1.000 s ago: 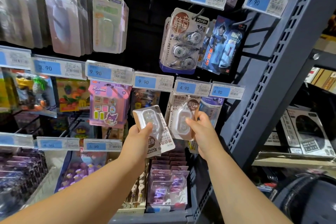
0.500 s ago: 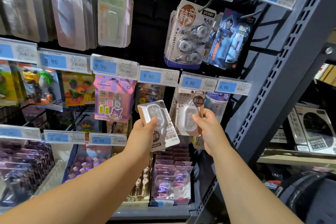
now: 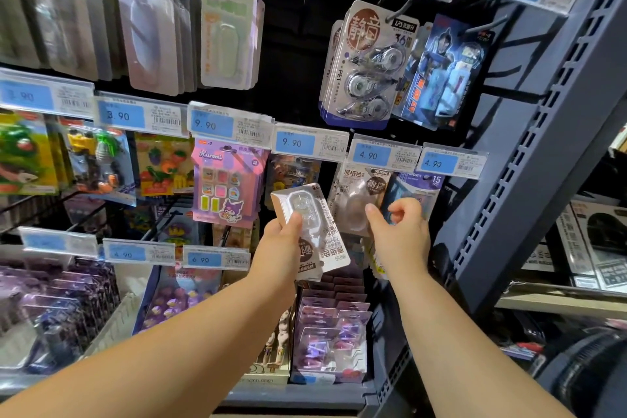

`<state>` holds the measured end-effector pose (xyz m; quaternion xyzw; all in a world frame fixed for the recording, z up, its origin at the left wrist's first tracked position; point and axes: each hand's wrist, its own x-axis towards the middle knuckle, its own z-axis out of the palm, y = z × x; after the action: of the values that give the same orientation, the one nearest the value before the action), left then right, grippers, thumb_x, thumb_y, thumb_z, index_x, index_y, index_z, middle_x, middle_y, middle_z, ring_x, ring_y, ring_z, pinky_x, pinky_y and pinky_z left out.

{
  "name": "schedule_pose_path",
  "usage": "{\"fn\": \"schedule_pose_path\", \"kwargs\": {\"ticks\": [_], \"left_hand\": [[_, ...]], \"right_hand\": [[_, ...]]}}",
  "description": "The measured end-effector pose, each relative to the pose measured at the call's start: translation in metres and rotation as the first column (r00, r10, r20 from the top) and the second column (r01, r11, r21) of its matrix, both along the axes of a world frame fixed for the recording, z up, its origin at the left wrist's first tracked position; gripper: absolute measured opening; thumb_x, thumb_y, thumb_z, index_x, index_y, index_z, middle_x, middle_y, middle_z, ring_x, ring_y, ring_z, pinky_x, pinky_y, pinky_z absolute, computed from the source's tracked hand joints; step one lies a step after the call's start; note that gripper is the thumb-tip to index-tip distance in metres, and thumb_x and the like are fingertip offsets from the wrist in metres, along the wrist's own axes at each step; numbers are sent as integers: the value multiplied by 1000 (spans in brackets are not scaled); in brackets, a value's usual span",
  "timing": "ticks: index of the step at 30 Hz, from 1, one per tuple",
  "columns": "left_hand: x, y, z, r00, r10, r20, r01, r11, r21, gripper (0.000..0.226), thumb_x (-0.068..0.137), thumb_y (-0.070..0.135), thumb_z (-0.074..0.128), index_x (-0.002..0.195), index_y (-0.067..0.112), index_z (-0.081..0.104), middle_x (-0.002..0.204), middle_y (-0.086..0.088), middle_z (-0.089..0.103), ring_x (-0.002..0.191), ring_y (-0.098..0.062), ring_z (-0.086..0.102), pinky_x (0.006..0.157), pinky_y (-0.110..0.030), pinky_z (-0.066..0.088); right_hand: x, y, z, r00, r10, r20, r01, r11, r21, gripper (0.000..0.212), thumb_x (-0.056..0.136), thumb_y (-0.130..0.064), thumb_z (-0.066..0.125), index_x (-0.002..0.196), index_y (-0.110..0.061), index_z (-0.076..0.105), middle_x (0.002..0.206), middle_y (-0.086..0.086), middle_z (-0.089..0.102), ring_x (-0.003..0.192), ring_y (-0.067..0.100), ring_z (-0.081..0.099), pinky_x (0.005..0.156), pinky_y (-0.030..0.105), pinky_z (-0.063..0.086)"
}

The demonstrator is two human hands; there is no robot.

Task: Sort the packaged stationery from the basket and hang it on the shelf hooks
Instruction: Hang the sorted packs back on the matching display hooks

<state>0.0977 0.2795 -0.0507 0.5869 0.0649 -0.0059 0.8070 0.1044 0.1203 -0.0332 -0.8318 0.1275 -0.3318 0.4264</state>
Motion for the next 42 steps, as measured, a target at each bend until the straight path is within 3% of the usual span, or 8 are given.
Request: {"fn": "schedule_pose_path", "kwargs": {"ticks": [3, 7, 15, 20, 25, 29, 34, 42], "left_hand": [[1, -1, 1, 1000, -13, 5, 13, 995, -96, 16, 100, 37, 50, 112, 27, 54, 114, -7, 65, 100, -28, 66, 85, -44, 56], [0, -1, 3, 1000, -15, 13, 17, 974, -225, 18, 97, 20, 58, 114, 23, 53, 109, -8, 68, 93, -26, 69, 62, -31, 56], [1, 5, 10, 994, -90, 58, 103, 952, -289, 27, 85, 10, 72, 97, 18, 49, 84, -4, 62, 53, -8, 56, 59, -26, 48], [3, 16, 16, 987, -124, 102, 138, 981, -139, 47, 78, 1, 75, 117, 18, 55, 100, -6, 68, 68, -16, 70, 49, -22, 52], [4, 12, 3, 905, -425, 6, 407, 872, 273, 37, 70, 14, 84, 102, 18, 66, 90, 1, 72, 71, -12, 63, 60, -21, 45], [7, 2, -5, 914, -405, 2, 401, 905, 142, 23, 79, 13, 79, 95, 17, 63, 88, -1, 73, 70, -12, 67, 63, -24, 52], [10, -11, -8, 923, -384, 22, 375, 911, 175, 25, 83, 19, 76, 105, 19, 63, 102, -5, 73, 84, -18, 70, 71, -27, 53], [22, -30, -6, 951, -300, 78, 250, 892, 376, 33, 82, 42, 75, 104, 19, 67, 101, -3, 69, 79, -14, 57, 71, -28, 44]], "right_hand": [[-4, -1, 5, 968, 234, -89, -240, 969, -53, 28, 88, -45, 61, 84, -17, 57, 81, -6, 56, 77, 14, 54, 64, 24, 41], [-7, 5, 2, 714, 622, -321, -552, 782, 288, 25, 86, -34, 69, 101, -16, 60, 92, 3, 72, 80, 15, 65, 67, 27, 51], [-9, -8, 9, 765, 643, -38, -501, 632, 591, 14, 89, 2, 58, 91, -12, 57, 73, 3, 68, 56, 11, 66, 50, 23, 52], [-8, -13, 13, 835, 549, 46, -463, 654, 598, 16, 90, 1, 57, 95, -12, 63, 76, 6, 72, 56, 14, 67, 45, 24, 51], [-5, -13, 12, 874, 460, 155, -440, 615, 655, 6, 87, -8, 66, 92, -11, 64, 73, 3, 72, 64, 18, 66, 56, 29, 53], [-8, -13, 11, 801, 562, 206, -522, 489, 699, 16, 87, -8, 63, 103, -12, 62, 87, 5, 73, 78, 20, 69, 73, 38, 55], [-10, -12, 5, 794, 604, 68, -522, 621, 584, 23, 85, 1, 65, 102, -13, 60, 86, 1, 73, 72, 12, 71, 58, 24, 54], [2, -21, 2, 877, 468, 104, -447, 719, 533, 26, 85, -9, 70, 109, -11, 62, 94, 4, 75, 89, 21, 72, 81, 40, 57]]}}
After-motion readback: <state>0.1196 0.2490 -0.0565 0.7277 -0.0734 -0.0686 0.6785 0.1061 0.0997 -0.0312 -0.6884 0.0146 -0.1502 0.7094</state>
